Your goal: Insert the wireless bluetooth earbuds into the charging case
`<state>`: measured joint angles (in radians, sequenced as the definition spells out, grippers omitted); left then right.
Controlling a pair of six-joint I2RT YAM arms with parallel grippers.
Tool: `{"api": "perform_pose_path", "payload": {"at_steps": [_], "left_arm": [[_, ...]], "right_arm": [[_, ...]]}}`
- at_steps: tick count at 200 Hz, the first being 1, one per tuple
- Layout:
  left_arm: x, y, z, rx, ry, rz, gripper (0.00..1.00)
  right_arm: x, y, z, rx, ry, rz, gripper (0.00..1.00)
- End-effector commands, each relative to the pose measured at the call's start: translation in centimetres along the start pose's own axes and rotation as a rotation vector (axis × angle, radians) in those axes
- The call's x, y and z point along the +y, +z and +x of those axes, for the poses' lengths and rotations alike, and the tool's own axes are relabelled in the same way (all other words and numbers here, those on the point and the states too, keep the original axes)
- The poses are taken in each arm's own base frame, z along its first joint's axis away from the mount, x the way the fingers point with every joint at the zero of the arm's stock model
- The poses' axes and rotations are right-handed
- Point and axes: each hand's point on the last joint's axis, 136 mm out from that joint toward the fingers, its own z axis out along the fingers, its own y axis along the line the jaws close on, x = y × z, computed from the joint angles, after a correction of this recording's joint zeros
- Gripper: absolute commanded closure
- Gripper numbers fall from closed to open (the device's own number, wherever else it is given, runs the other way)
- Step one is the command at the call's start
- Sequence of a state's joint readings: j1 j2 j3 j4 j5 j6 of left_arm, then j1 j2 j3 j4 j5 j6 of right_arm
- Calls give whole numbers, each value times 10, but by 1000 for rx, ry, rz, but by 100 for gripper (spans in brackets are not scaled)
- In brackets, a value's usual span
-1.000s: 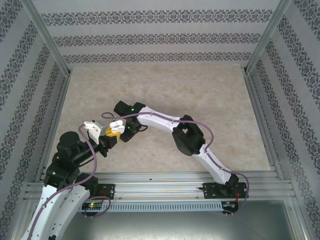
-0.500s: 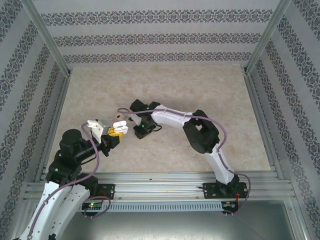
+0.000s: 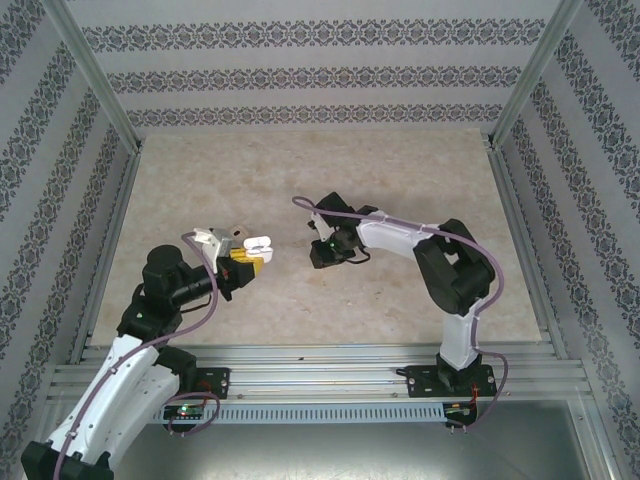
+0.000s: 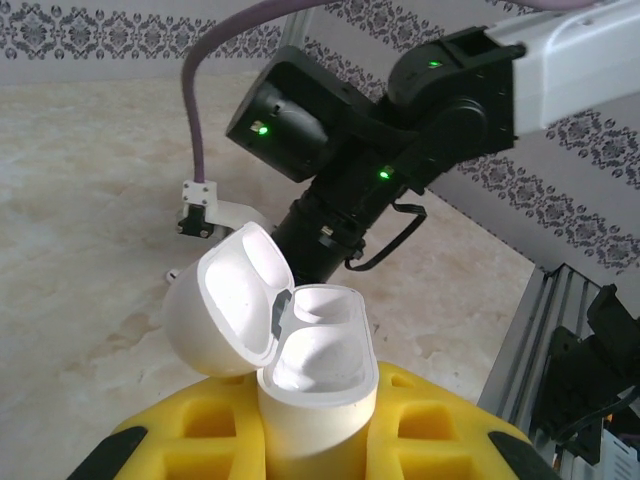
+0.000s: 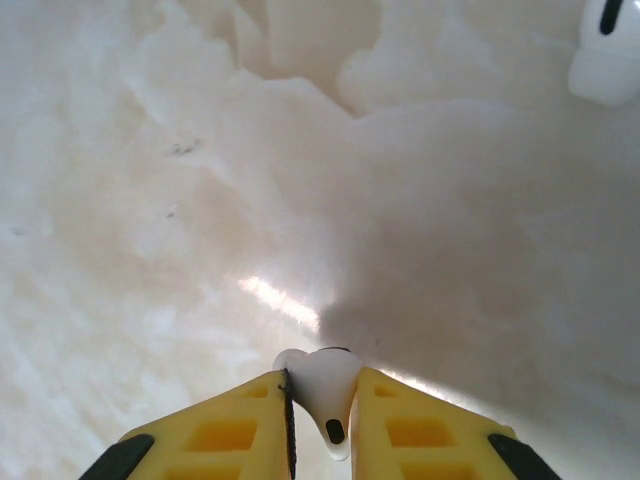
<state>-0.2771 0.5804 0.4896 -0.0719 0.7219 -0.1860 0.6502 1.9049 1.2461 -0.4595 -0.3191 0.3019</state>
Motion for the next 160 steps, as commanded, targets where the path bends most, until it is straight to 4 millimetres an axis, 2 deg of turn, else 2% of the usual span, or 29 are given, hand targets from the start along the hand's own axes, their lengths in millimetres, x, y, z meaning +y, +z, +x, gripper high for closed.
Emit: {"api": "perform_pose_path", "payload": {"at_steps": [1,47,97,130,160], "left_arm": [[-18,0,-24,-101,65,90,100],[-20,3,-24,-121,84,118,100],[-26,5,-29,-150,99,165,100],[-31,4,-34,-171,113,198,100],[-37,3,-36,-191,137,235,100]], "right_arm": [[28,-34,-25,-160,-41,-107,80],[53,-89,-39,-348,-94,-182,80],[89,-161,-37,-558,-191,-290,80],[130,-209,-24,-696,-338,-337,79],[166,-236,-12,-747,-454,-407,79]]}}
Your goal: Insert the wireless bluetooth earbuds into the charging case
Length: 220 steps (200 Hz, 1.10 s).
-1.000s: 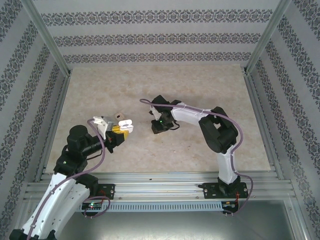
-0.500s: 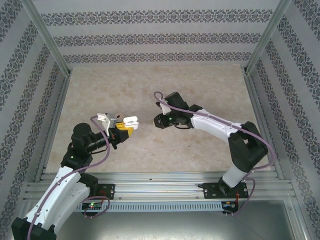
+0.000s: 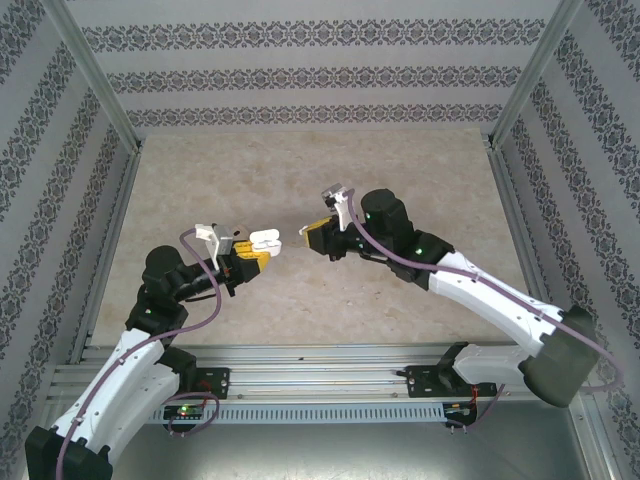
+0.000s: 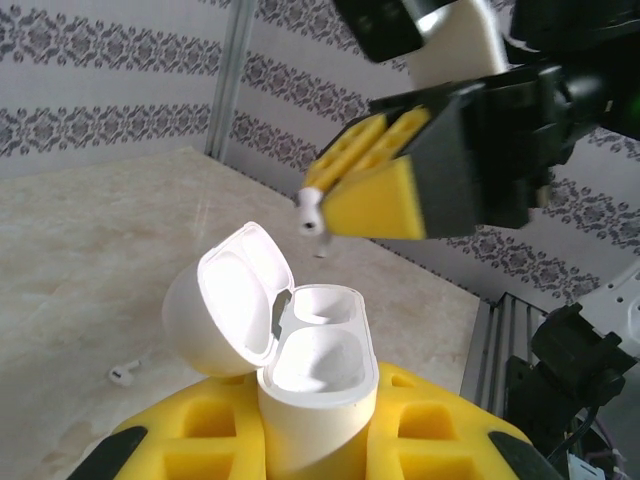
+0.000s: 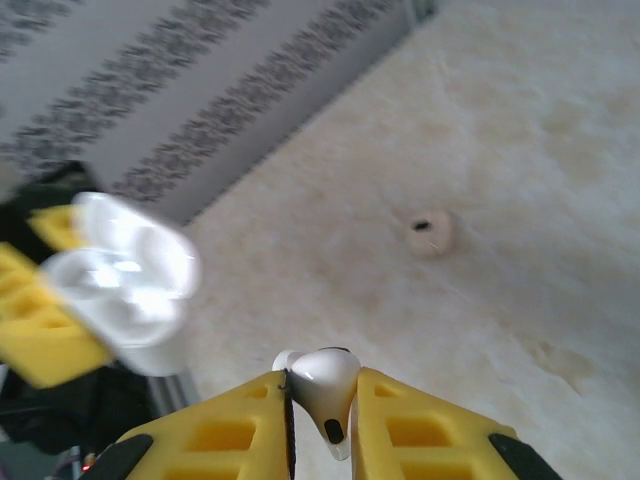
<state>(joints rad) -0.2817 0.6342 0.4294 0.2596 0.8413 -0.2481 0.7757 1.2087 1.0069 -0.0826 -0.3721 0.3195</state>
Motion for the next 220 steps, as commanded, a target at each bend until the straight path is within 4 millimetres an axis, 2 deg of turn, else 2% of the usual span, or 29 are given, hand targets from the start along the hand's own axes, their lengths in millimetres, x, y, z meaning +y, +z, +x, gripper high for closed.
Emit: {"api": "perform_pose_path", "payload": {"at_steps": [1,27,56,139,220], "left_arm": [[-16,0,-12,-57,55,82,100],[-23,0,-14,-73,90,122,100],[-26,-1,-16,-71,102,135,100],[-32,-2,-17,-67,101,164,100],[-32,-3,-20,-74,121,158,100]], "right_arm": [[29,-8,-20,-69,-98,-68,79],[57,-11,-25,-76,-147,-158,79],[72,-7,-24,-55,-172,-211,79],[75,10,-25,-4,-175,-238,79],[66,23,-6,54,-137,-208,80]]}}
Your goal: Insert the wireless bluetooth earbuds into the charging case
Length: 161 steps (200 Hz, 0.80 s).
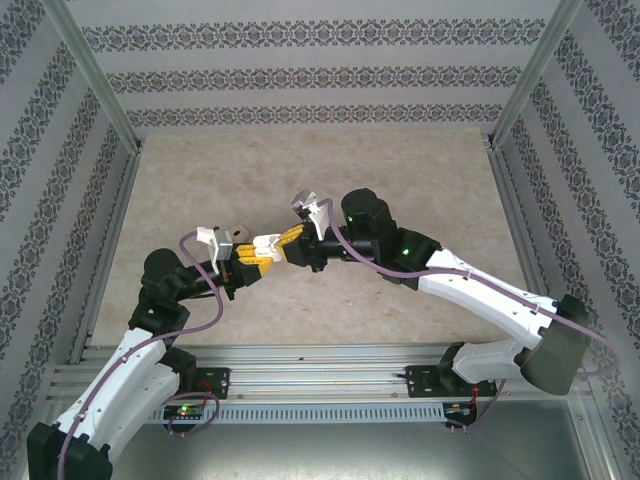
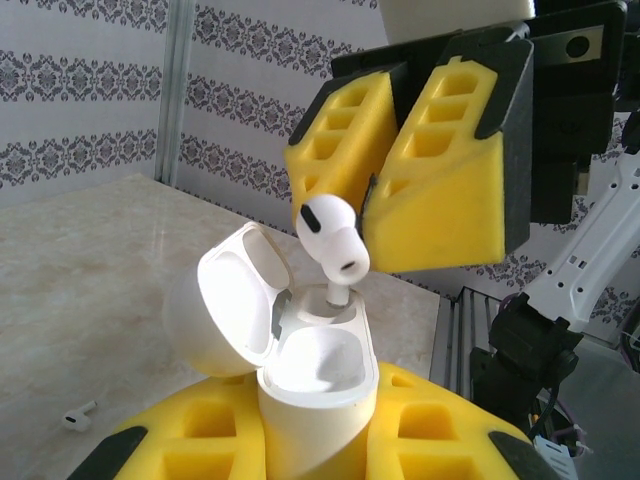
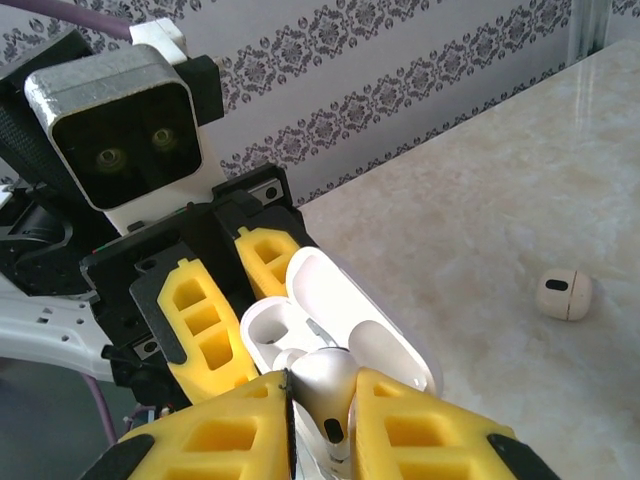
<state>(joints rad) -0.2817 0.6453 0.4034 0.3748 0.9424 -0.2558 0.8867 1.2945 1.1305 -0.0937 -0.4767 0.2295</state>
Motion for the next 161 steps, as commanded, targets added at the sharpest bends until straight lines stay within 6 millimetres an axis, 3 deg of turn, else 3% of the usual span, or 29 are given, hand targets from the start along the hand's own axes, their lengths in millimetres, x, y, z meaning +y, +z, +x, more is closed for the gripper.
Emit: {"api": "perform_pose_path", "payload": {"at_steps": [1,49,123,161], "left_arm": [[-14,-1,-18,-44,74,46,100],[-14,-1,-19,-44,74,45,100],[-13,-1,-20,-42,84,39,100],[-13,0,-18,-39,79,41,100]], "right_arm": [[1,5,-2,5,-2,-4,80],[-8,8,3,21,9,34,79],[-8,3,9,15,27,46,61],[-5,-2,-3,-16,41,50,52]]}}
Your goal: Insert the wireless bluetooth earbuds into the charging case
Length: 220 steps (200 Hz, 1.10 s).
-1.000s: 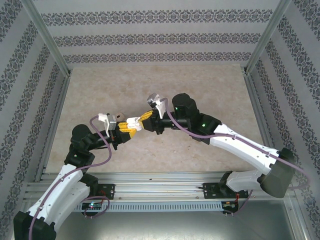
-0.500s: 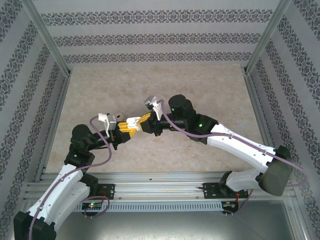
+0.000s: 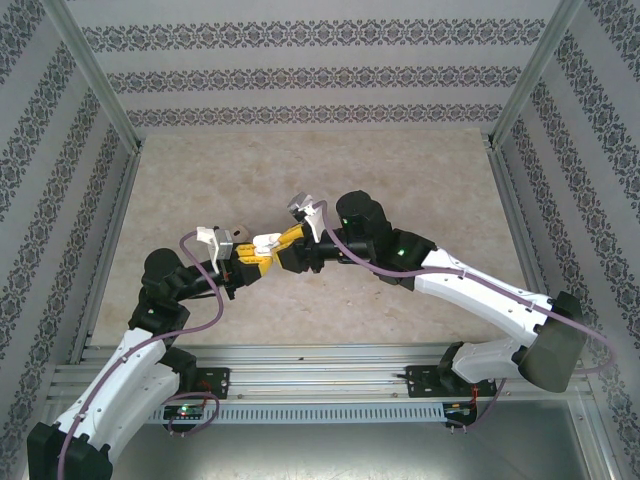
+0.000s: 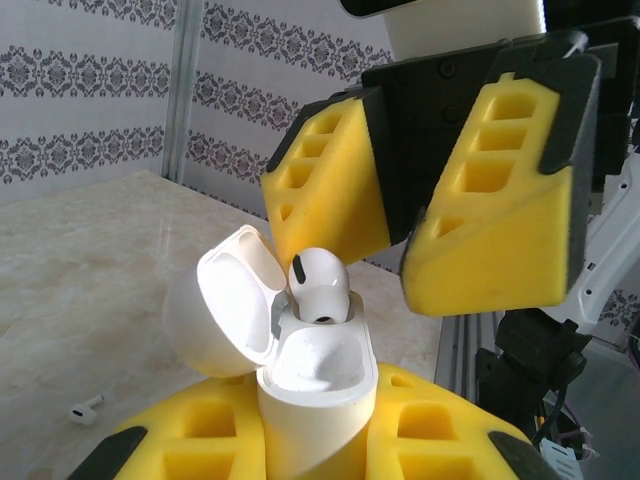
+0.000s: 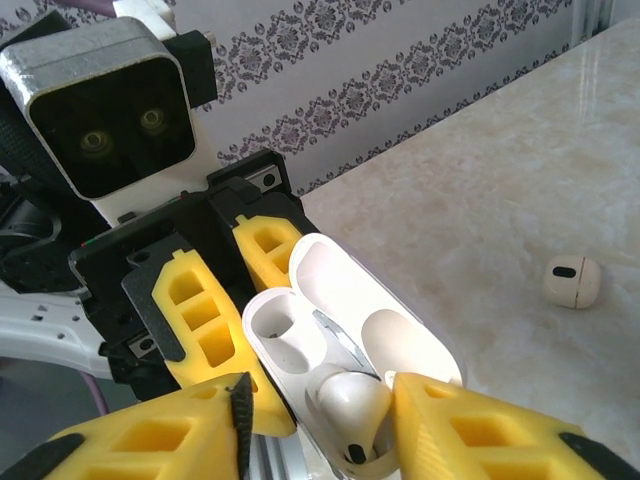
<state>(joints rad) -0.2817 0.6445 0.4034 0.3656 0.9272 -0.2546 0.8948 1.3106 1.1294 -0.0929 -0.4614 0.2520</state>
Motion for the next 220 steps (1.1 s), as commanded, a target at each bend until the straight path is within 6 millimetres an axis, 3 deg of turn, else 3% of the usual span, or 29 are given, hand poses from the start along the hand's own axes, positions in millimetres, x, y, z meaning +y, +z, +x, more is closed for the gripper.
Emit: {"api": "perform_pose_path", "payload": {"at_steps": [1,33,57,119,161,186,220], "left_arm": [[-16,-1,-19,-41,84,57,100],[-16,-1,-17,-45,97,59,100],[-15,-1,-16,-49,116,56,100],[-15,0,-18,-49,135,61,100],[-17,-2,-18,-58,196,58,100],[-18,-2,-22,-74,248,56,100],[-18,-3,-30,-111,335,40,100]], "right_arm": [[-2,-8,-9,-31,14,40,52],[-7,-26,-26,-95,72,76,50],[-9,-34,-28,-106,122,63,57],[-5,-2,0,27,159,-7,66],[-11,1,14,61,180,13,73],[-9,-6,14,58,170,21,73],[-7,-36,-8,-36,140,70,67]]}}
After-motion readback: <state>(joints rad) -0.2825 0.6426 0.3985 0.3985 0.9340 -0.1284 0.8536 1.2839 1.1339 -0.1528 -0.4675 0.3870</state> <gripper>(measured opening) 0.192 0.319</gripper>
